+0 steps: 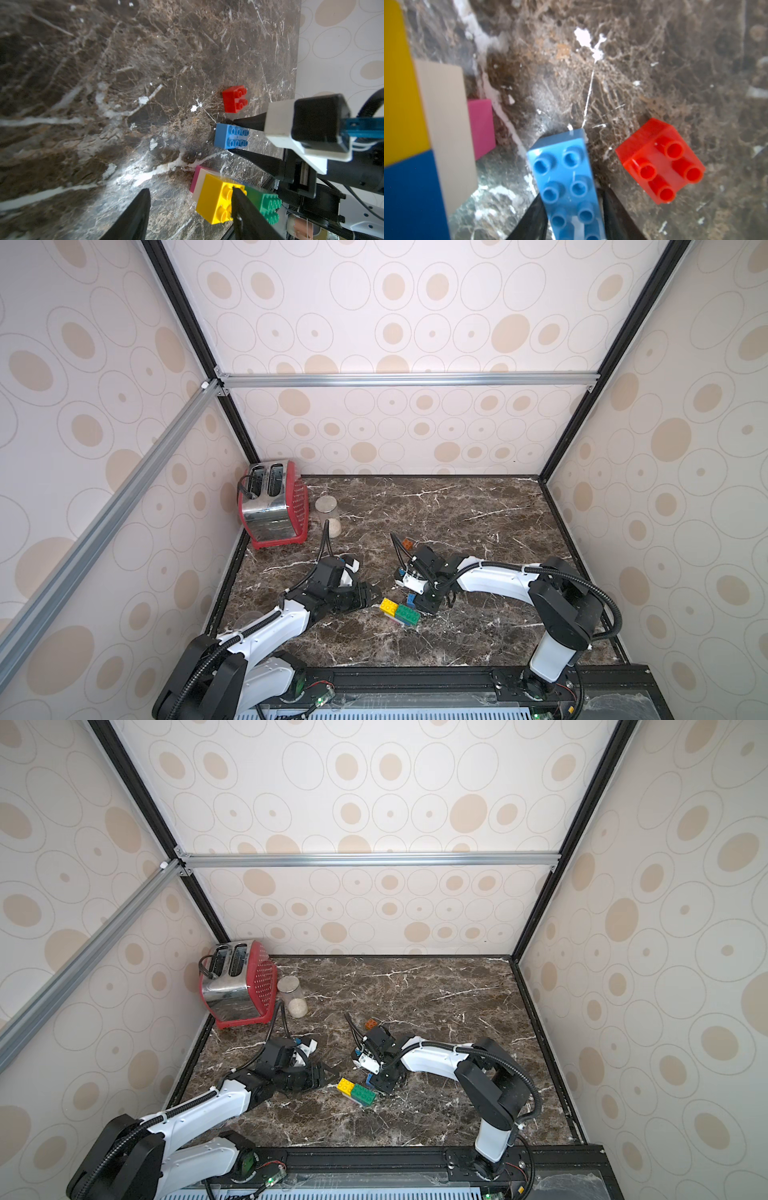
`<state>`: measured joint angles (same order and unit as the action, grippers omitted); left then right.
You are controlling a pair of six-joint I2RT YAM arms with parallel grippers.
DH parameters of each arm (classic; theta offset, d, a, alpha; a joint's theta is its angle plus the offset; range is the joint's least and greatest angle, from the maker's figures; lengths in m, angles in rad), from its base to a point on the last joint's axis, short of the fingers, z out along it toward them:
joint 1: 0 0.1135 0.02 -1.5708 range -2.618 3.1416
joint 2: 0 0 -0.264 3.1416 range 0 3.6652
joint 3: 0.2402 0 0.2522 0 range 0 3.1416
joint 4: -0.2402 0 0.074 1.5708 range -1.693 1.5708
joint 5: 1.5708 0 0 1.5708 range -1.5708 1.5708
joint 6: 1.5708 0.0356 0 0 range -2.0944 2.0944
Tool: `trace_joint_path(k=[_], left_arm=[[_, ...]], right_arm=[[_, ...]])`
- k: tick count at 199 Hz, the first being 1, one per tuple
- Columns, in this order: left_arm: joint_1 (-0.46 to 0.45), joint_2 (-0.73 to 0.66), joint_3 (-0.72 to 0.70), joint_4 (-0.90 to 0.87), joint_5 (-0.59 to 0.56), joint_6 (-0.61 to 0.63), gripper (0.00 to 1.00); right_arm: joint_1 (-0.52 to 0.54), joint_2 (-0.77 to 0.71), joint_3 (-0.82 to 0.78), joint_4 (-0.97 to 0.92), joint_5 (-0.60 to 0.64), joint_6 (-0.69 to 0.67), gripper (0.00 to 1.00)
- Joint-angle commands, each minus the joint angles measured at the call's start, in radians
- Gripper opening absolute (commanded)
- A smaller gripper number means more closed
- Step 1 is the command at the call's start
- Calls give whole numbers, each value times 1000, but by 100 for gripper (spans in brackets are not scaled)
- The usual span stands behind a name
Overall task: Assemble a heart with lego
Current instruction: Pick up the lego brick from the center of the board, then adjust the lego brick at the center of the board.
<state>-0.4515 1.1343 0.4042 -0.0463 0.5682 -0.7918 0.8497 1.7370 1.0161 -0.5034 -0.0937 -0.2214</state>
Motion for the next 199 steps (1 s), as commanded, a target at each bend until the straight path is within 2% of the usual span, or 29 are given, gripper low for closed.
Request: trace_joint_path(k=[1, 24, 32, 73, 111, 122, 139, 153, 199], left_arm=[[5, -2, 24, 3, 6, 21, 62], [5, 0, 24, 5, 4, 23, 62], [6, 4, 25, 6, 4, 26, 62], [6, 7, 25, 12, 13, 30, 62], [7, 15, 22, 18, 18, 33, 62], [6, 15, 20, 21, 19, 34, 62], [7, 19, 21, 27, 21, 34, 62], [7, 25, 20, 34, 25, 33, 62], [7, 12, 6, 44, 22, 22, 62]], right_arm=[[2, -9, -2, -28, 28, 23, 37], [1, -47, -17, -70, 57, 60, 31], [14, -65, -22, -76, 101, 70, 29], [-11, -63, 19, -202, 149, 257, 28], [-11, -16, -4, -213, 163, 411, 27], [-8, -21, -13, -213, 156, 427, 30], [-6, -22, -4, -229, 157, 432, 42], [-6, -16, 20, -257, 151, 415, 47], [-5, 9, 60, -301, 121, 395, 46]])
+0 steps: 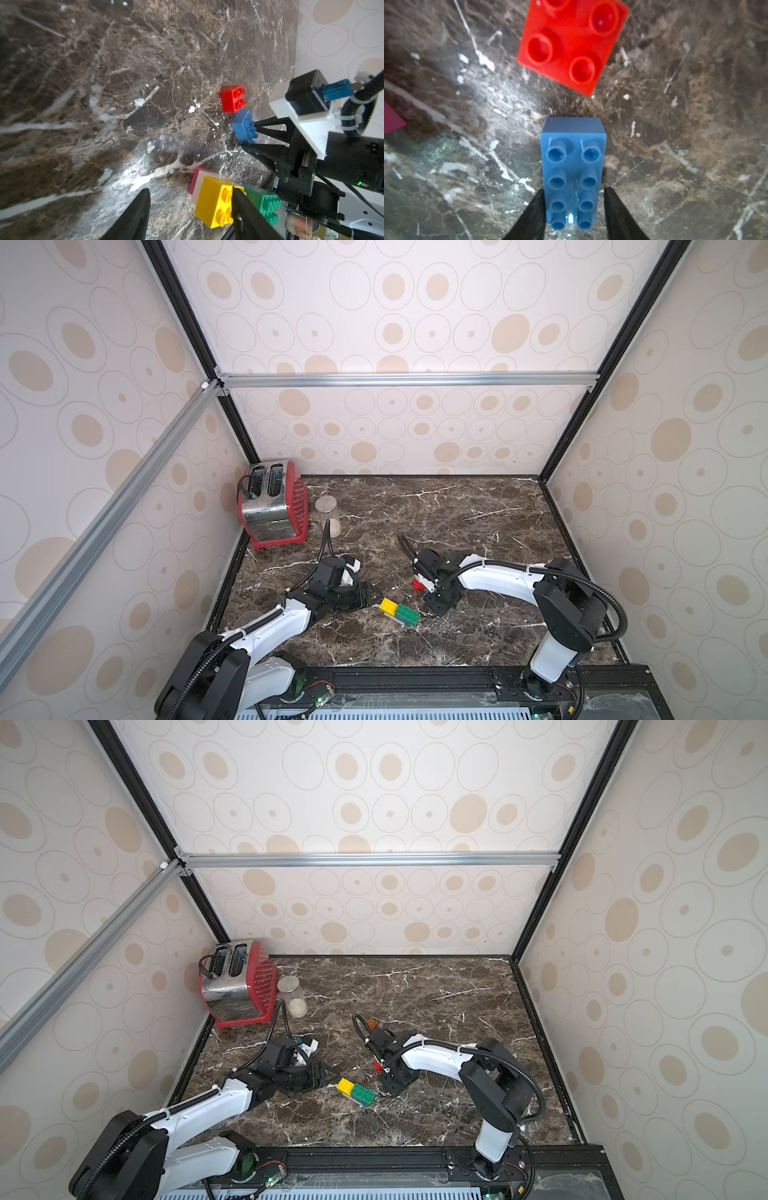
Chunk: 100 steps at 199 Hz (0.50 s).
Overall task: Assemble a heart with lego
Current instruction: Adjust the lego brick at the center of the board.
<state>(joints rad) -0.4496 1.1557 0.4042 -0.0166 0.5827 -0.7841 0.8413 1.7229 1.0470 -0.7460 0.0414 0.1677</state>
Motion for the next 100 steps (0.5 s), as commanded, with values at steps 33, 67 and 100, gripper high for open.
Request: trace_joint_path(k=[33, 67, 100], left_arm=[[5, -10, 2, 17, 7, 13, 62], [4, -5, 1, 23, 11, 12, 62], [5, -5, -4, 28, 9, 11, 62]], right_arm=[[2, 43, 35, -52, -9, 20, 48], [2, 55, 65, -62, 16, 23, 48], [4, 55, 85, -72, 21, 25, 48]])
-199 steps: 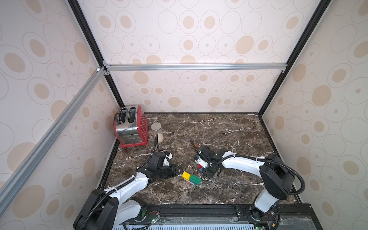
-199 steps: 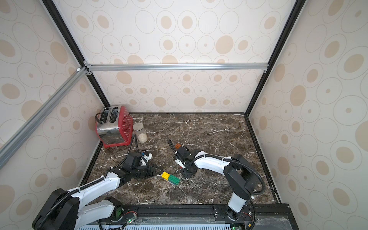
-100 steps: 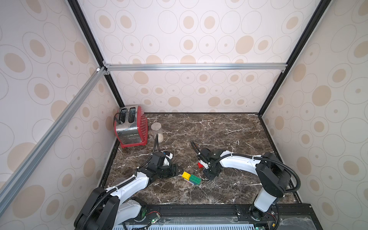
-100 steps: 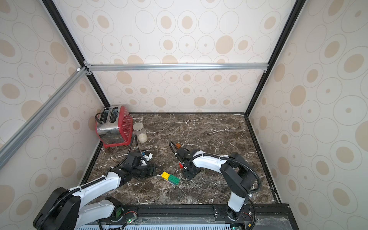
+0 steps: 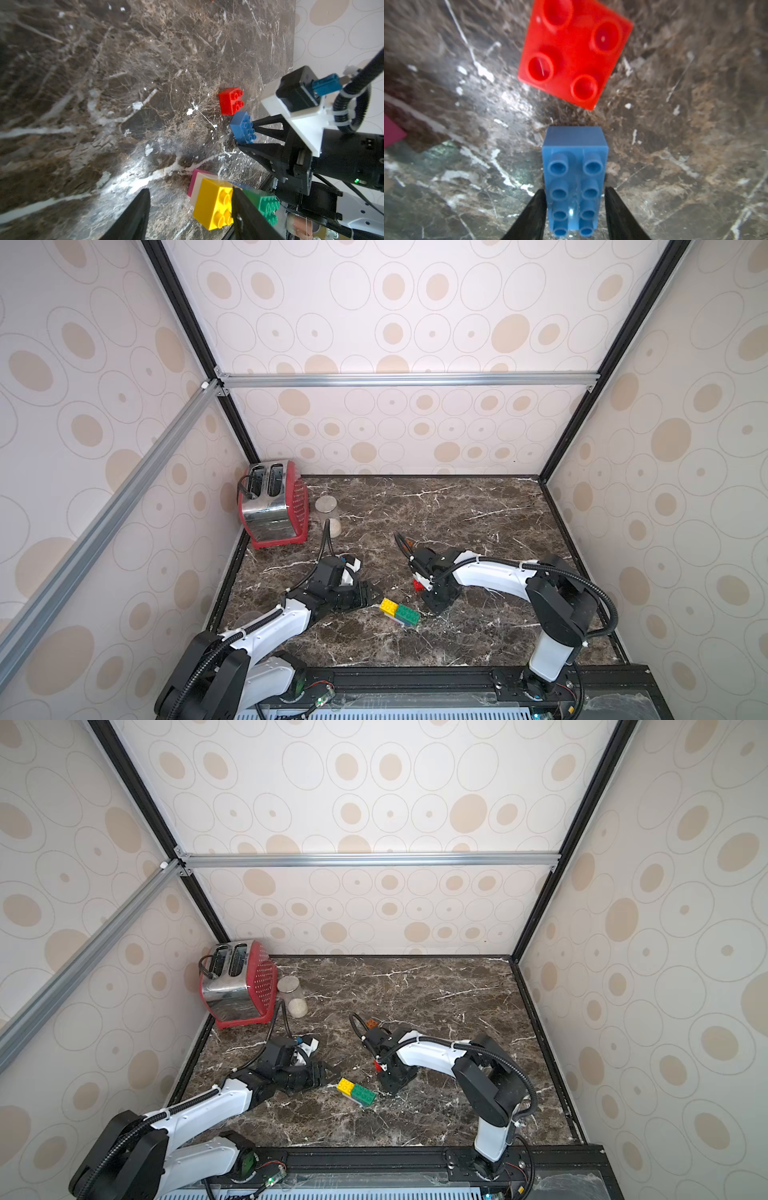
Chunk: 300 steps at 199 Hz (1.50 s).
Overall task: Assemble a heart with lego
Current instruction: Adjust the lego brick at the center of the board, then assemble the lego brick with the lego brick.
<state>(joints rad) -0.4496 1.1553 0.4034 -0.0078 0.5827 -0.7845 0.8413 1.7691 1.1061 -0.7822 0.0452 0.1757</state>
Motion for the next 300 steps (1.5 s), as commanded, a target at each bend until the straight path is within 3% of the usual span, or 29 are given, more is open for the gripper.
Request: trace_joint_path(k=[1, 102, 147, 180, 227, 267, 300], left_arm=[[5, -5, -3, 20, 9, 11, 62], [5, -11, -6, 16, 3, 9, 62], [21, -46, -14, -35, -68, -19, 61], [77, -87, -44, -39, -79, -51, 60], [193, -219, -111, -83, -104, -94, 61], [200, -284, -136, -98, -115, -105, 61], [201, -292, -141, -85, -107, -105, 61]], right_arm=[[3, 9, 27, -36, 17, 18, 48], [6, 15, 27, -39, 7, 21, 36], [11, -65, 66, -89, 8, -16, 30], [46, -83, 171, -159, 6, -80, 29], [113, 20, 409, -244, 29, -168, 29], [176, 166, 619, -313, 1, -230, 28], [206, 233, 677, -325, -27, -232, 28]])
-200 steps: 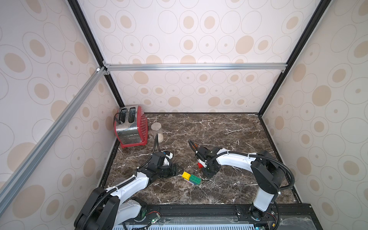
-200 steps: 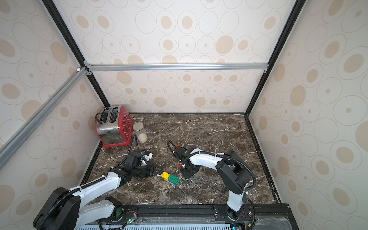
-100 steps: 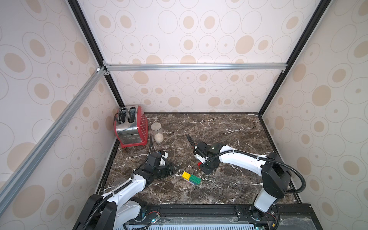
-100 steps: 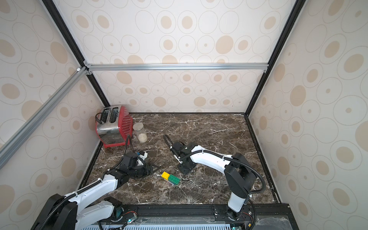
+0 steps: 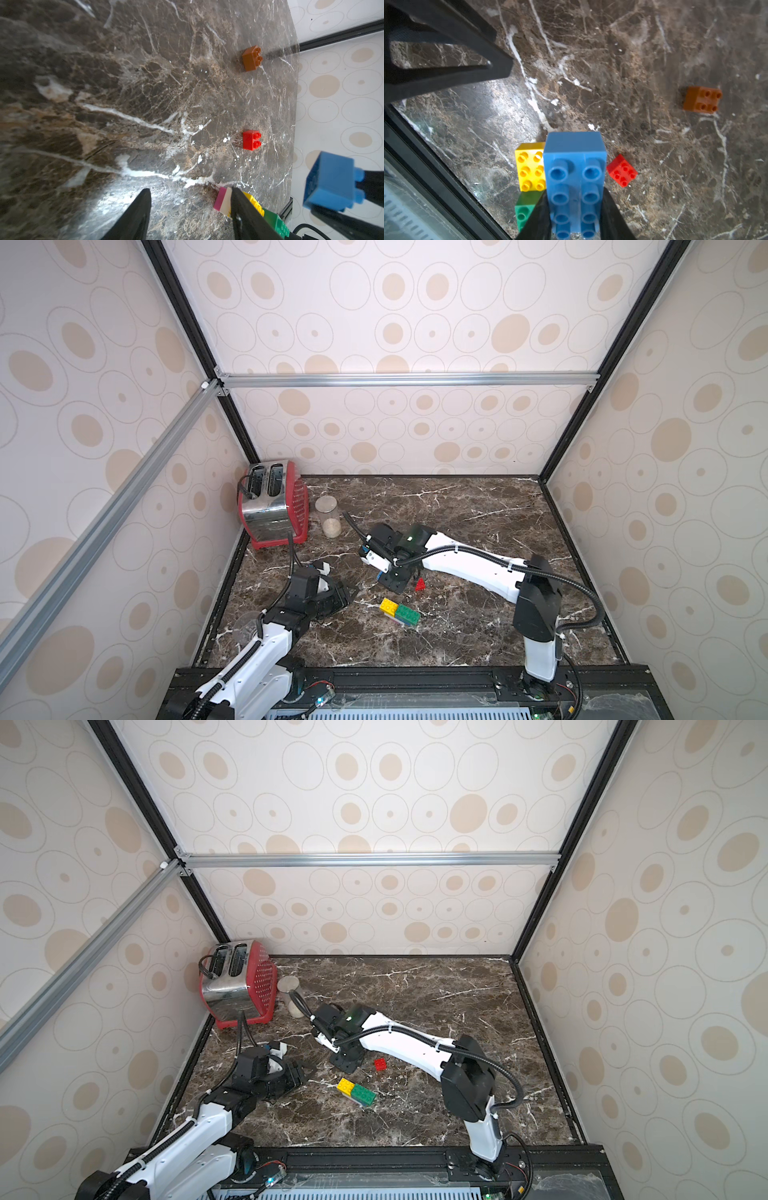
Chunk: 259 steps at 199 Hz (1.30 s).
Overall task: Assemble a heart with lego
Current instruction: Assemble the lego brick with the lego brick.
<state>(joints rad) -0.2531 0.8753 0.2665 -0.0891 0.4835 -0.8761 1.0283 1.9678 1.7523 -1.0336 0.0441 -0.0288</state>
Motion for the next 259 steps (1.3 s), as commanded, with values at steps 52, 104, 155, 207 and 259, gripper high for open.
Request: trace_joint_path(k=[52, 104, 155, 207, 259], left_arm=[[4, 12, -6, 25, 12, -12, 61], [3, 10, -7, 25, 15, -12, 62], [3, 8, -10, 26, 16, -13, 61], [4, 18, -12, 36, 19, -11, 62], [4, 21, -12, 40, 21, -10, 62]], right_arm=[[58, 45, 15, -95, -45, -8, 28], [68, 35, -22, -90, -35, 43, 28], [69, 32, -43, -81, -19, 108, 27], [71, 8, -69, -65, -29, 149, 26], [77, 0, -55, -49, -12, 172, 25]])
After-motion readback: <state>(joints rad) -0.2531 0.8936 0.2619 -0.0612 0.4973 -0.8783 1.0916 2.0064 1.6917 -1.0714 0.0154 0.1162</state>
